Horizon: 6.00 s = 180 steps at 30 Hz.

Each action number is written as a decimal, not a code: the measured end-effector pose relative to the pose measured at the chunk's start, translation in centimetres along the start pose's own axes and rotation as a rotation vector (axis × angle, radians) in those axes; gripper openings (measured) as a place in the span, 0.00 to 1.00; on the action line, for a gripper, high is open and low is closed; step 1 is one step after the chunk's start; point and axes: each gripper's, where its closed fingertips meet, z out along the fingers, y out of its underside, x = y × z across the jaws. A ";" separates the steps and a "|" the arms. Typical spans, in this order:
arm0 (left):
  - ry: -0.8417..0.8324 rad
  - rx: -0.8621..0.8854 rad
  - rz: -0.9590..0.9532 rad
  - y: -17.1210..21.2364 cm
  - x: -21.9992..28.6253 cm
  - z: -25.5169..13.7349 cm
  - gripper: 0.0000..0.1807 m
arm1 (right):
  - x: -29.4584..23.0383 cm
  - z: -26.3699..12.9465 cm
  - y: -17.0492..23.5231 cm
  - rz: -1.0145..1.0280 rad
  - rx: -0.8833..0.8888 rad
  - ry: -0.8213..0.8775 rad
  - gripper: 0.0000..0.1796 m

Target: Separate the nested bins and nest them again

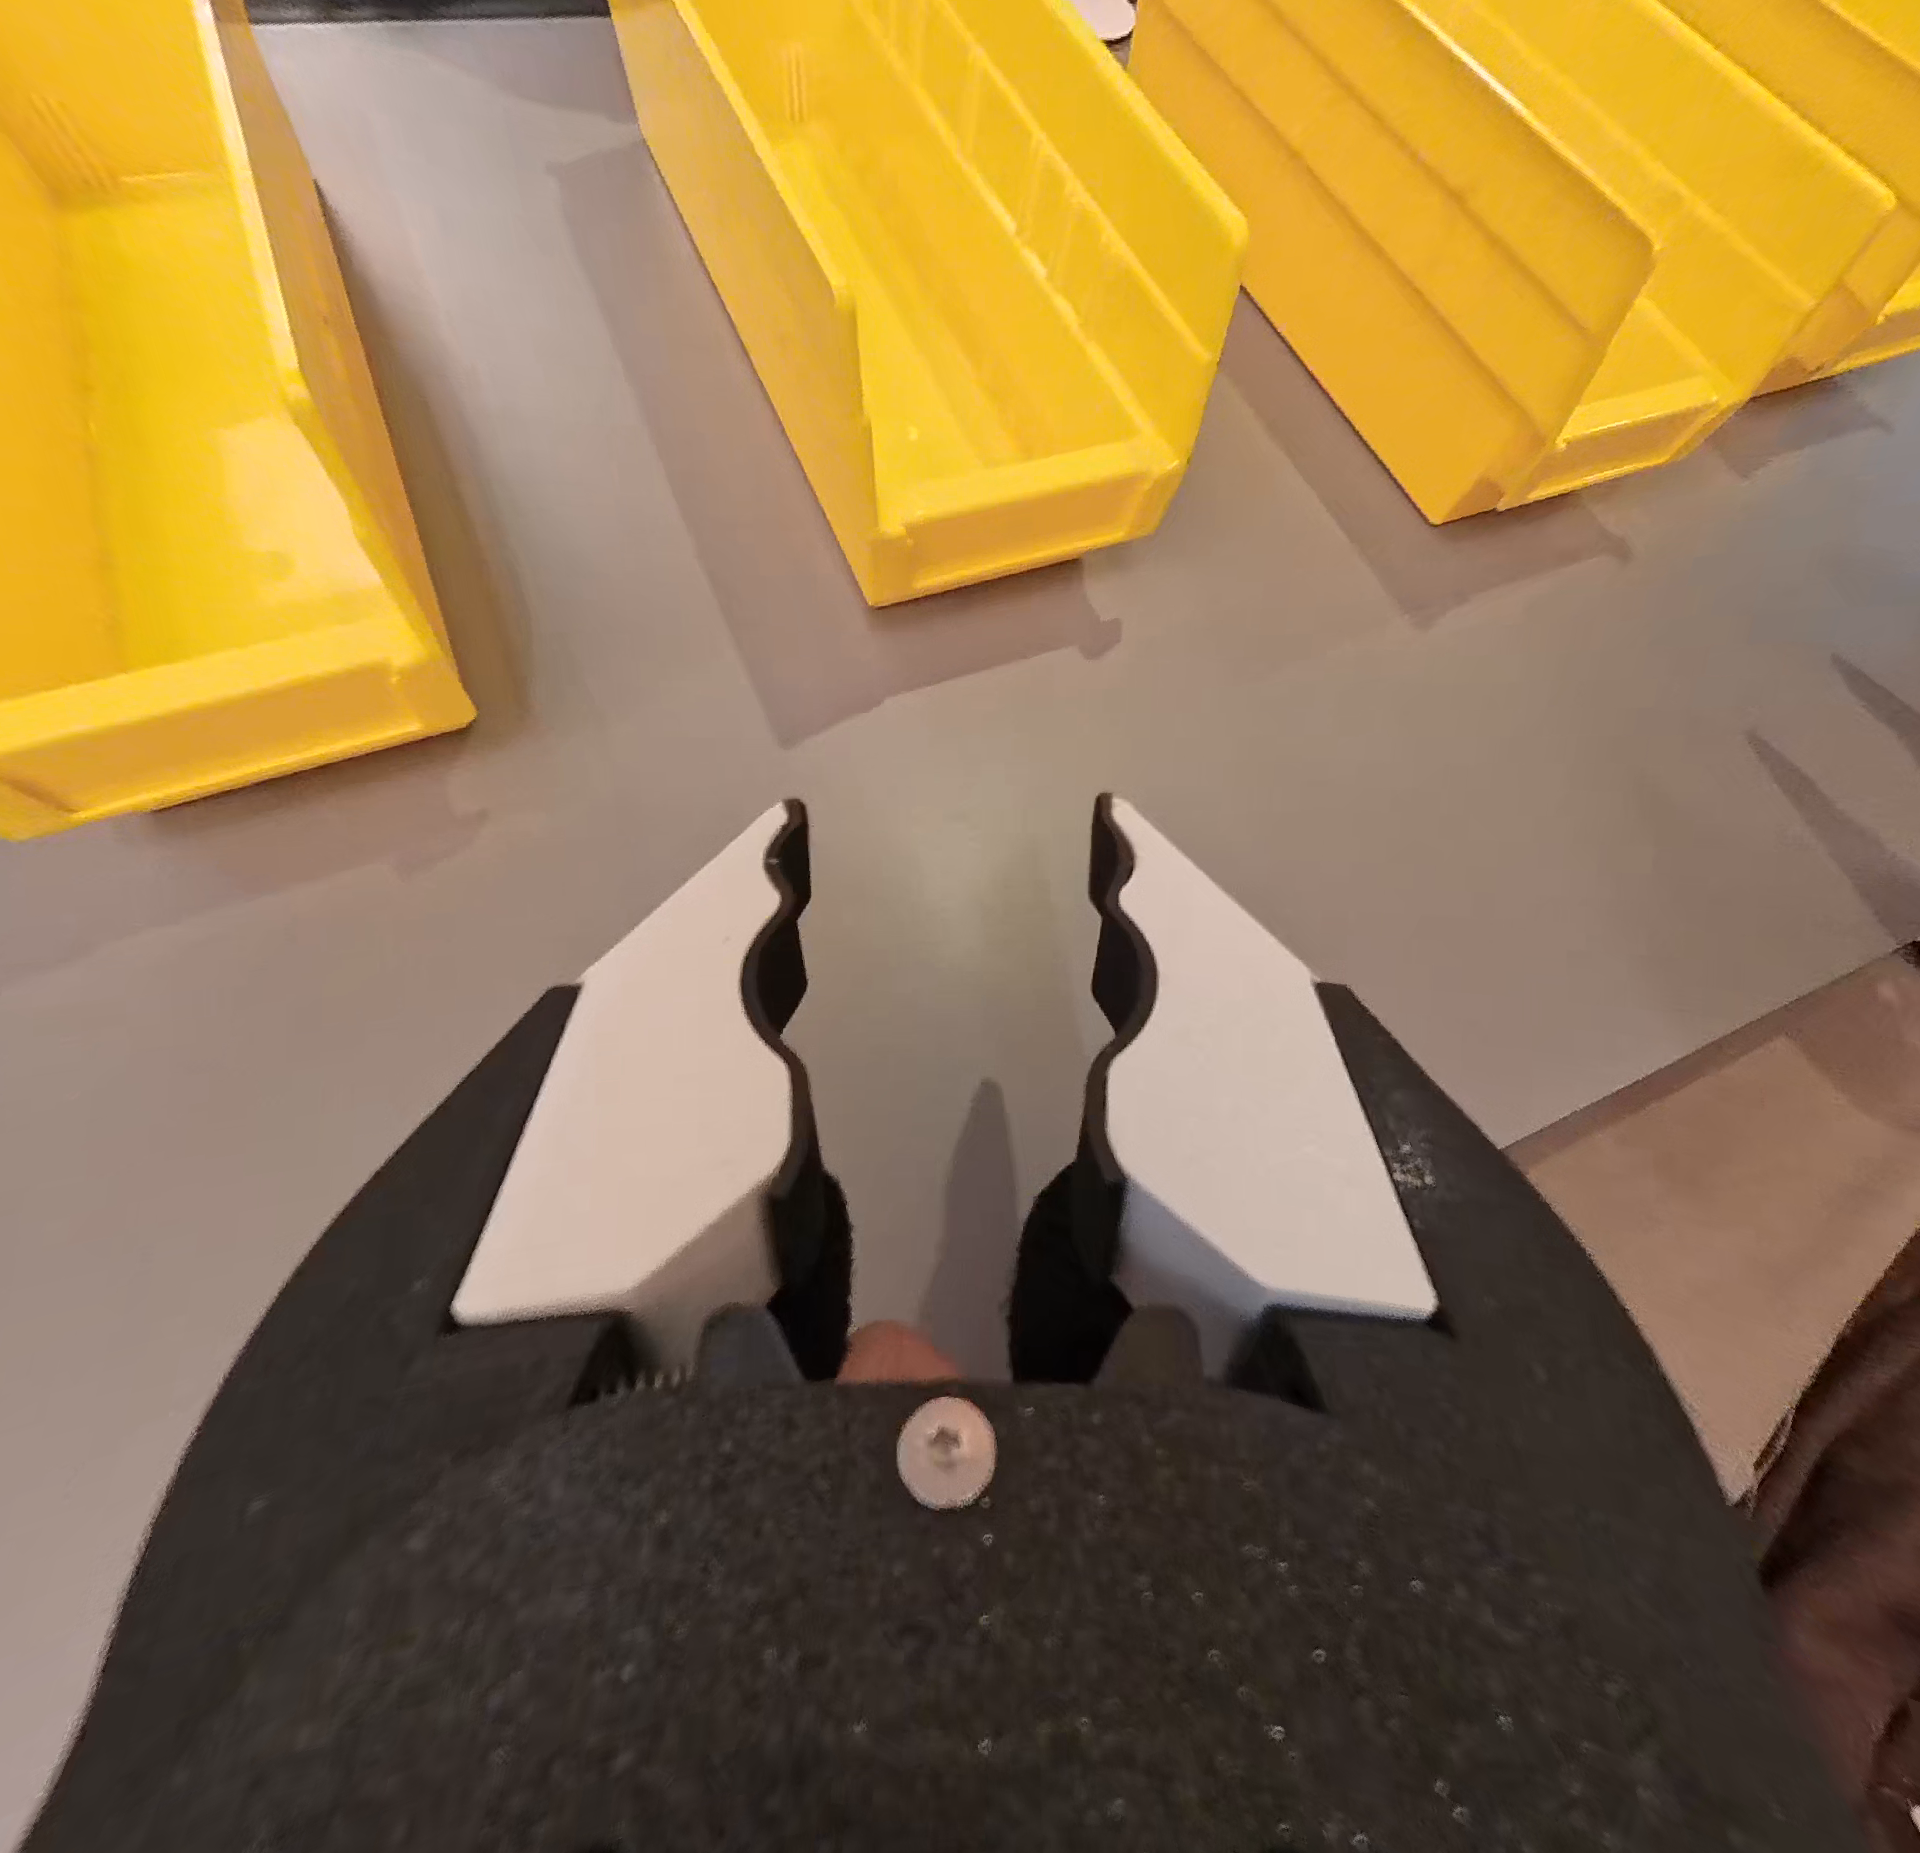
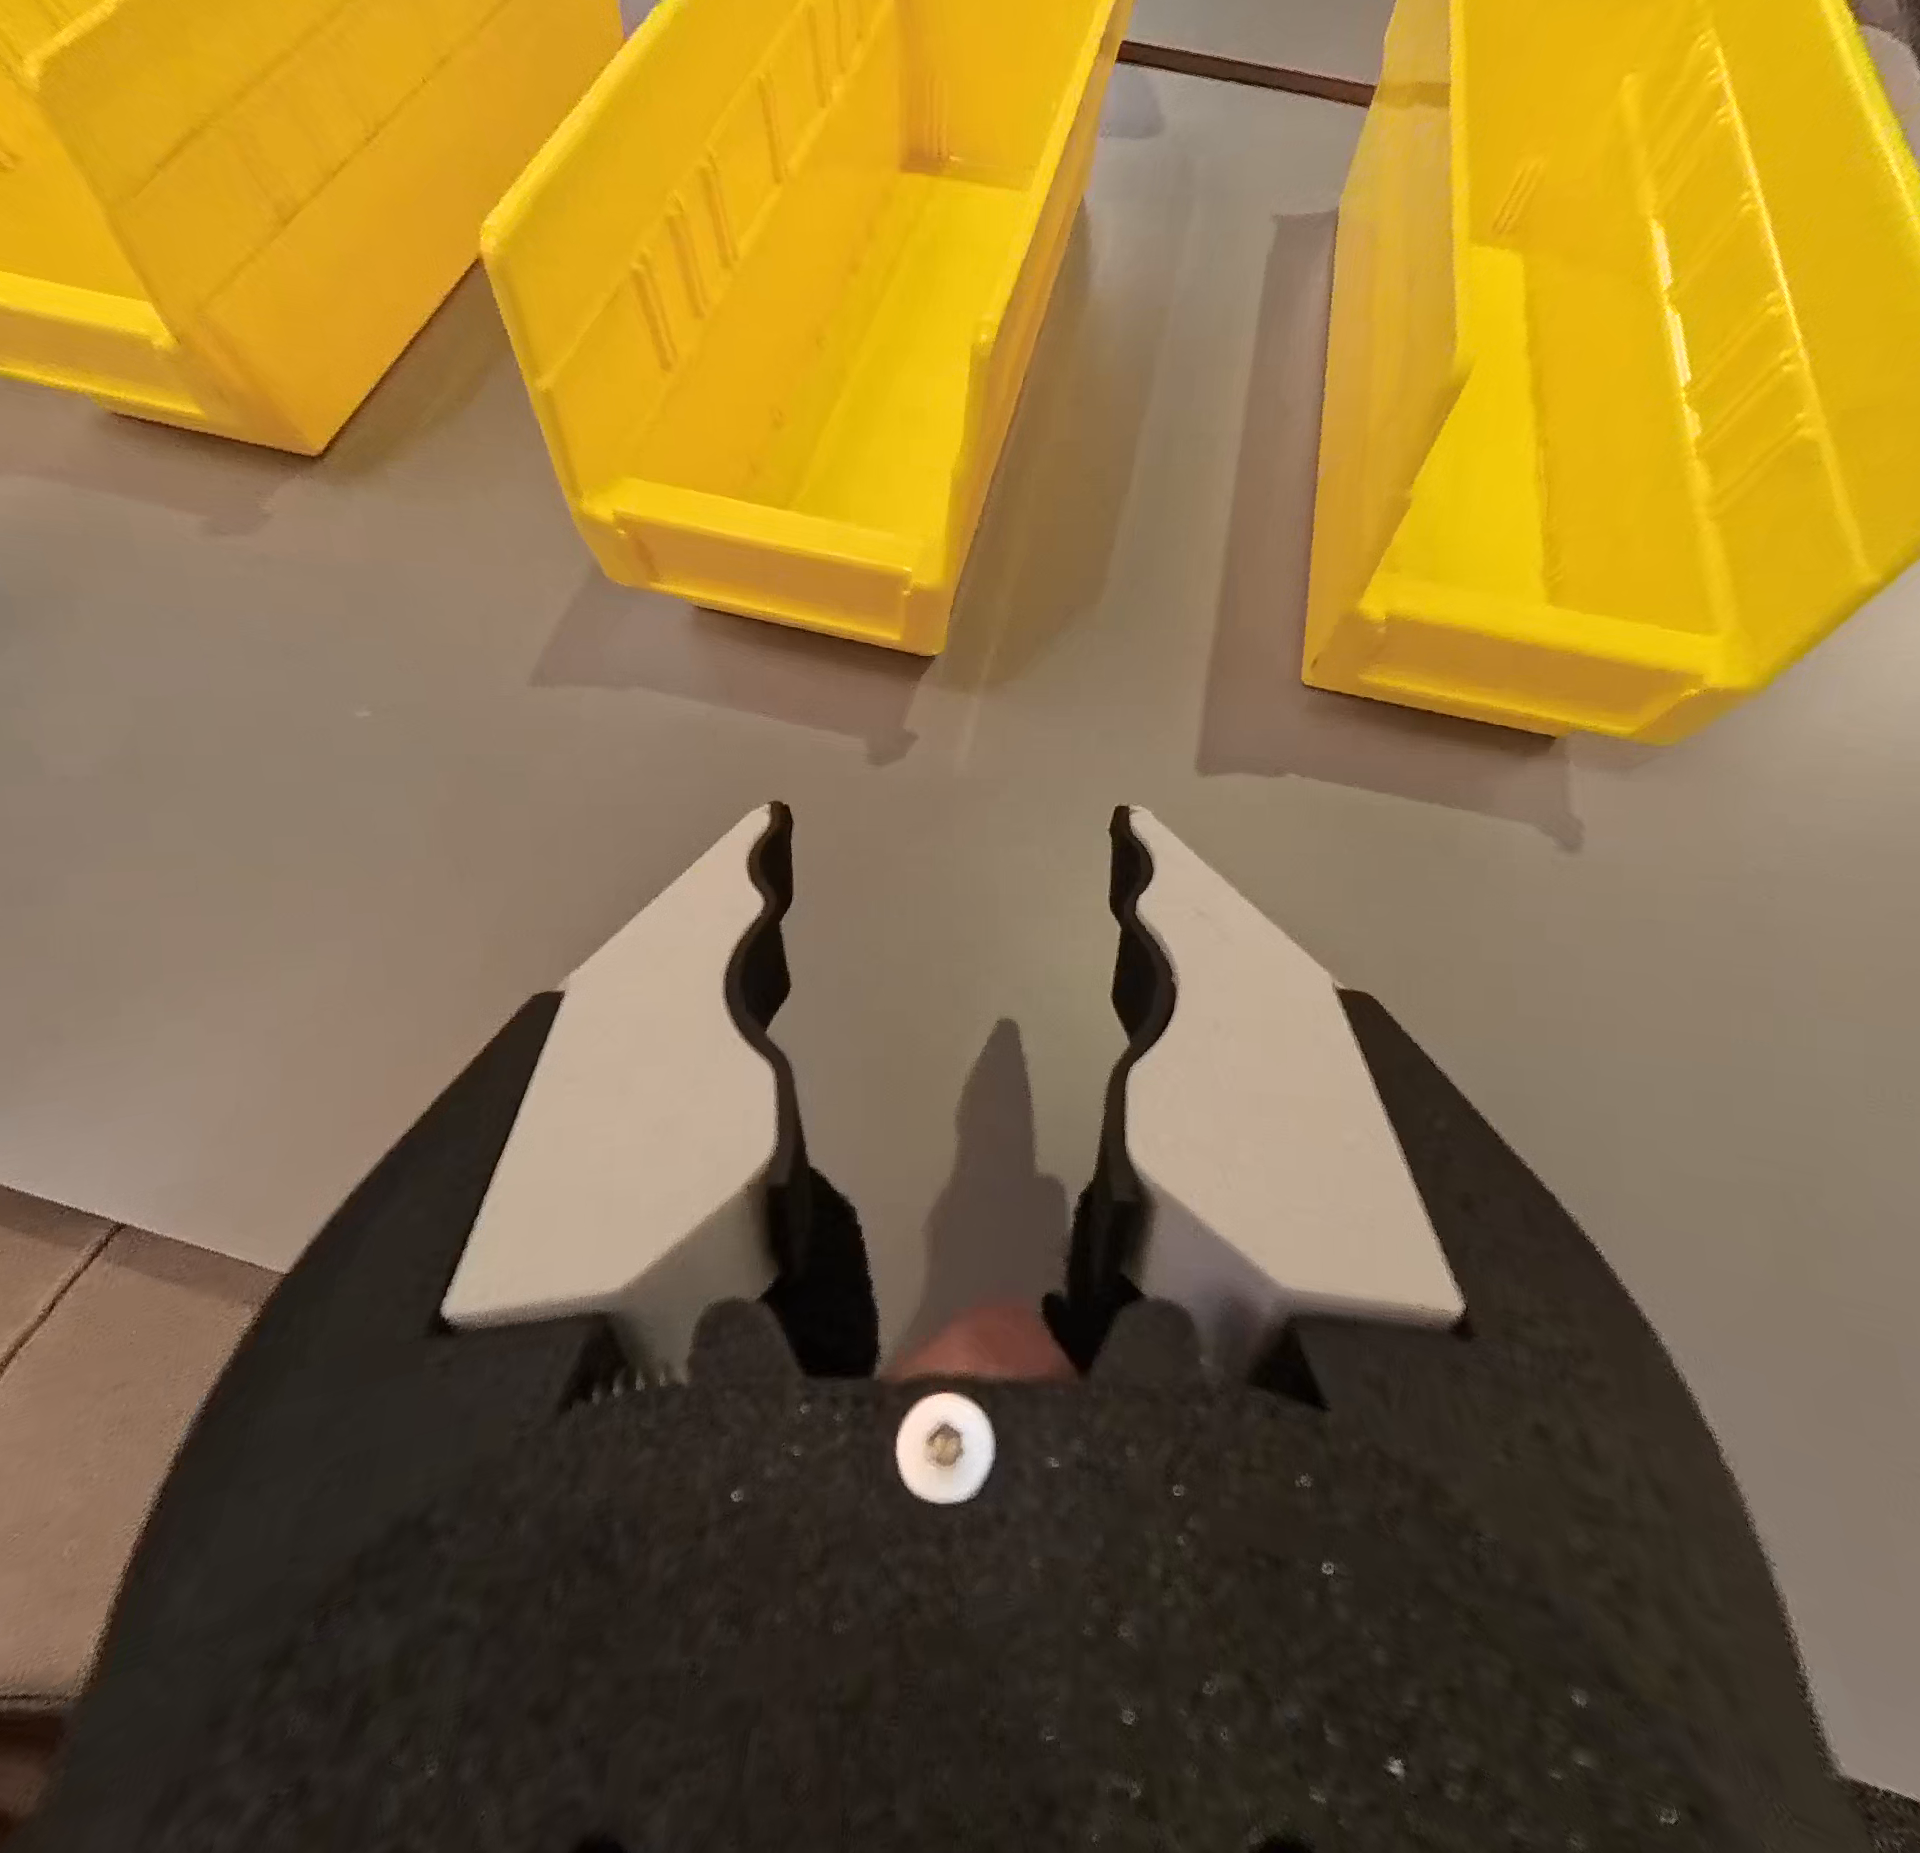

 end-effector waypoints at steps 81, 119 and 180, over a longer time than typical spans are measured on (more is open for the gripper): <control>-0.512 -0.021 -0.104 -4.7 -18.0 5.3 0.67 | -0.2 -0.2 1.5 0.019 -0.064 -0.017 0.33; -0.361 -0.842 -0.292 -7.8 -18.7 9.9 0.62 | -0.8 -0.3 2.4 0.065 -0.104 -0.090 0.33; -0.315 -0.684 -0.250 -17.6 17.1 25.8 0.55 | -1.9 -1.4 0.1 0.093 -0.022 -0.194 0.33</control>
